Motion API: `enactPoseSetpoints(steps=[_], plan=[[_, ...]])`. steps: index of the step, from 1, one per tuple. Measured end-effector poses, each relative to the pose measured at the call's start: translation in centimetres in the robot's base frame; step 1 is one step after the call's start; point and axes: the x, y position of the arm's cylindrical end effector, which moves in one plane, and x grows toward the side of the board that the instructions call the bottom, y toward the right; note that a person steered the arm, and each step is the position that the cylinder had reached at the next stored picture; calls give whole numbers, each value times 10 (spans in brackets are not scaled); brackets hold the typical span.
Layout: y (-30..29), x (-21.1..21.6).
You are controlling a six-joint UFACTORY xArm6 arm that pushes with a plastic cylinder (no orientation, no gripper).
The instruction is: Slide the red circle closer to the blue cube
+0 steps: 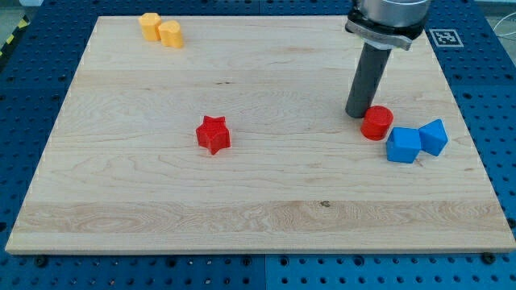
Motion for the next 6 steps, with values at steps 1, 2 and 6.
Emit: enactPoseSetpoints(steps=[1,2,6], plan=[[-15,0],[-46,17],[-38,40]])
